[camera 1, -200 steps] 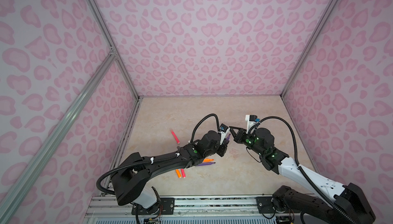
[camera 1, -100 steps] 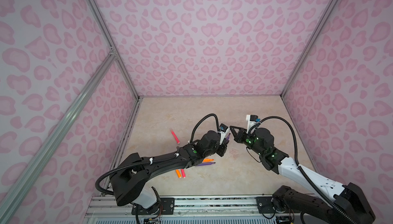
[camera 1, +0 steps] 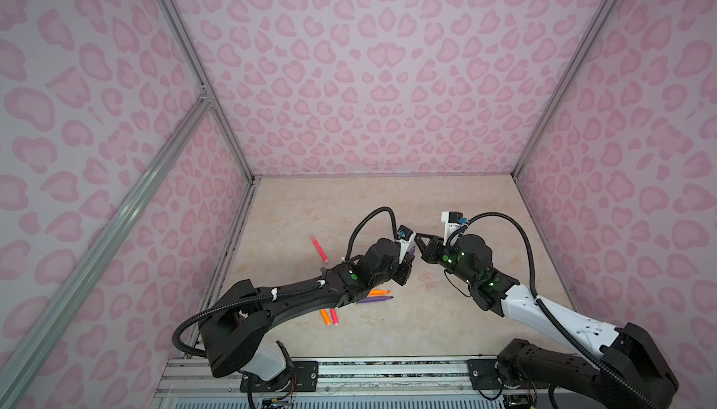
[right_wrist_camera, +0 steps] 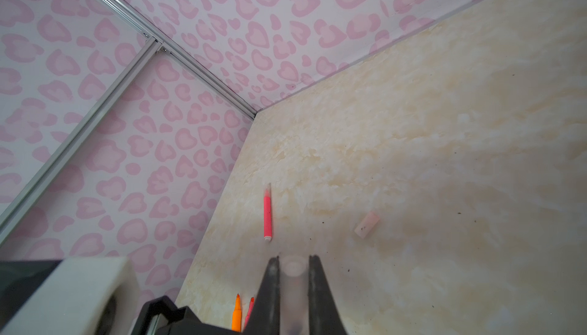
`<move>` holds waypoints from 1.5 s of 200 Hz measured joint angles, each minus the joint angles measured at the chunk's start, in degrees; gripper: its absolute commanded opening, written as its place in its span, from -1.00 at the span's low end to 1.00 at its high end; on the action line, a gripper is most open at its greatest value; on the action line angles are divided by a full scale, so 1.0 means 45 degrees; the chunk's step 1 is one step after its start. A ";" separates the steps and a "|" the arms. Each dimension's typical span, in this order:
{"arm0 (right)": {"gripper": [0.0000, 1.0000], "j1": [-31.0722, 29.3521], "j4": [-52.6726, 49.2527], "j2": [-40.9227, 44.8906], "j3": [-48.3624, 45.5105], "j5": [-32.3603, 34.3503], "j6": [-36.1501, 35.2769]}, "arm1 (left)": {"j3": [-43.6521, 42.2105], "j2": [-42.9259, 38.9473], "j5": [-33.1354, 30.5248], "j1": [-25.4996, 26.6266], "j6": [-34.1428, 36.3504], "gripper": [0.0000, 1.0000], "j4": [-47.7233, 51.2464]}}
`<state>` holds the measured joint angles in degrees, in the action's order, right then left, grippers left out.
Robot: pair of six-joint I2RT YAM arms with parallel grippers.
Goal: Insert the pens into the pen caps
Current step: 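Lower the pink cap onto the purple highlighter tip with the right gripper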
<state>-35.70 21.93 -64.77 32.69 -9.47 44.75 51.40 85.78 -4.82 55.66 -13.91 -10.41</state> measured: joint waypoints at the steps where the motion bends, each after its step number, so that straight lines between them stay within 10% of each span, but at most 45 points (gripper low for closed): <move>1: -1.00 -0.0010 0.0000 0.0000 0.0000 0.0000 0.0000 | -0.0010 -0.0005 0.0015 -0.0010 -0.0005 -0.93 0.0000; 300: -1.00 -0.0874 0.3789 -0.0219 -0.0699 -0.1656 -0.0986 | -0.2696 -0.2234 0.6101 -0.2433 -0.2205 -0.92 -0.3531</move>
<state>-39.64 38.98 -65.76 29.54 -16.93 40.32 39.27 75.72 22.63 44.71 -23.83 -26.30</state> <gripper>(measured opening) 0.111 0.185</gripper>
